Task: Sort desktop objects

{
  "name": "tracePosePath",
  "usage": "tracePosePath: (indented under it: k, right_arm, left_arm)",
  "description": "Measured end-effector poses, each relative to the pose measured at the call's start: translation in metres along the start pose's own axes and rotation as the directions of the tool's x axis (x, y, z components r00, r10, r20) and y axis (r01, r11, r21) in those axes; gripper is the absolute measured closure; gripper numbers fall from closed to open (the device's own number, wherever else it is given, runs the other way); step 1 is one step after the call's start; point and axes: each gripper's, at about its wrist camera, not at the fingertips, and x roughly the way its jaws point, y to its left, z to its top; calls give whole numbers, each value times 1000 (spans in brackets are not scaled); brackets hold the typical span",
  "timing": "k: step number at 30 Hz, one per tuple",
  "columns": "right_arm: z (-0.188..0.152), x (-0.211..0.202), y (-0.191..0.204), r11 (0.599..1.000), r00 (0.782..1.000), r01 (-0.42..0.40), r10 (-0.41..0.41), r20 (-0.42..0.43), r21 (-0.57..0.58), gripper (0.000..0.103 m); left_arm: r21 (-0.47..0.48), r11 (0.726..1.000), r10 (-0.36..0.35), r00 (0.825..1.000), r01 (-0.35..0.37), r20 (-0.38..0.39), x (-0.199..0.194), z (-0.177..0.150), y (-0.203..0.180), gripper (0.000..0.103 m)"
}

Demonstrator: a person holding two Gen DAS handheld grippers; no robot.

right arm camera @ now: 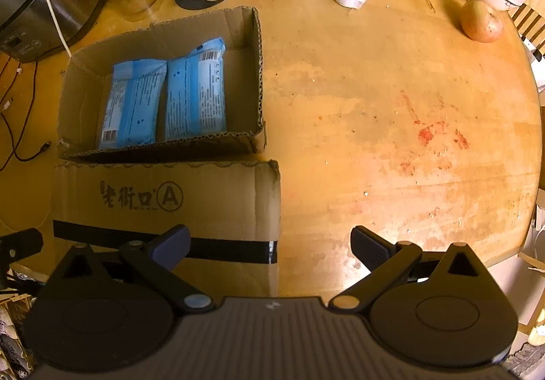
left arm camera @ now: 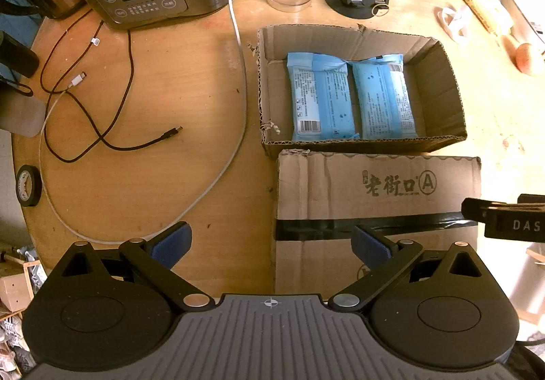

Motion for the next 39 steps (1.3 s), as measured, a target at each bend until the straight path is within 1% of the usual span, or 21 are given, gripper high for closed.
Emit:
tracePosePath:
  k: [10, 21, 23, 26, 30, 33, 36, 39]
  right_arm:
    - [-8, -1, 2, 1000, 1000, -6, 6, -2, -1, 0]
    - [-10, 3, -1, 1000, 1000, -20, 20, -9, 7, 0]
    - [-10, 5, -4, 999, 999, -33, 33, -11, 11, 0]
    - [-9, 9, -9, 998, 998, -67, 68, -20, 17, 0]
    - [-10, 14, -17, 989, 989, -147, 148, -20, 27, 0]
    - [-10, 18, -24, 978, 979, -204, 205, -17, 31, 0]
    - [-10, 22, -31, 966, 967, -256, 256, -7, 27, 0]
    - [-11, 25, -39, 946, 946, -323, 324, -5, 32, 0]
  left_arm:
    - [0, 1000, 0, 1000, 0, 0, -1, 0, 1, 0]
    - [-2, 1000, -7, 1000, 7, -8, 3, -3, 1, 0]
    - [-9, 1000, -27, 1000, 27, -11, 6, -3, 3, 0]
    - [-20, 997, -80, 997, 80, -7, 10, -4, 10, 0]
    - [-30, 986, -163, 987, 163, -7, 20, -5, 20, 0]
    - [-36, 974, -225, 974, 225, -7, 27, -6, 28, 0]
    - [-43, 957, -286, 958, 285, -6, 35, -7, 36, 0]
    - [-50, 937, -345, 938, 345, -5, 42, -8, 44, 0]
